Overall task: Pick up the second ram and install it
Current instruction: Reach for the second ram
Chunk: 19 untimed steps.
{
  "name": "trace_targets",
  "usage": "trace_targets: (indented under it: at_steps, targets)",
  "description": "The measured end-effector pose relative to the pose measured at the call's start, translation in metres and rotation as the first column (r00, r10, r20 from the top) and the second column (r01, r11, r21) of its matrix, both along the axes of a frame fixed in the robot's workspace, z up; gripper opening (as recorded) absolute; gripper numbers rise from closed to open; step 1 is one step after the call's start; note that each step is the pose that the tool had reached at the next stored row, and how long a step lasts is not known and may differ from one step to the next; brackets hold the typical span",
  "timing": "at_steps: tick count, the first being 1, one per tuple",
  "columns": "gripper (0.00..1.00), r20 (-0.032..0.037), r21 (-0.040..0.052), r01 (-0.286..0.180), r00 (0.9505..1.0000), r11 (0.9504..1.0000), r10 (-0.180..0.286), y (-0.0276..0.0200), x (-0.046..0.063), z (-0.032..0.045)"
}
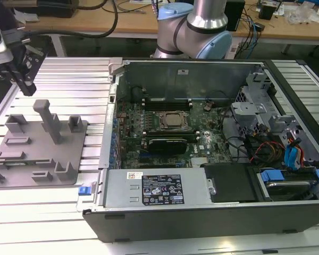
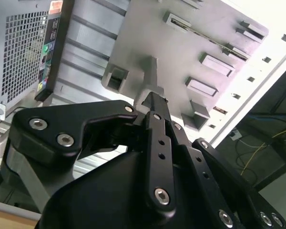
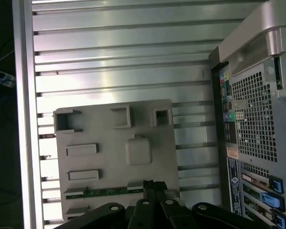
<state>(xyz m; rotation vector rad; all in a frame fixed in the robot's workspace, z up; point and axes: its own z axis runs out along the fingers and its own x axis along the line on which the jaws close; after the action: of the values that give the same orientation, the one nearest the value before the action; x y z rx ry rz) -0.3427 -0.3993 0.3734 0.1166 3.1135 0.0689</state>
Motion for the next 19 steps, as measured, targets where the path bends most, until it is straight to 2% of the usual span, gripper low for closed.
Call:
trace_targets:
  at_steps: [7,15,19]
  targets:
    - [0.08,0.0000,0.0000,0.000,1.0000,1.0000,0.000,-0.0037,-0.011,-0.0086]
    - [0.08,-0.0003,-0.0002,0.000,1.0000,1.0000,0.000,-0.0047,-0.020,-0.0164]
    - [0.08,-0.0001,0.0000,0.000,1.0000,1.0000,0.000,-0.0063,-0.029,-0.0244]
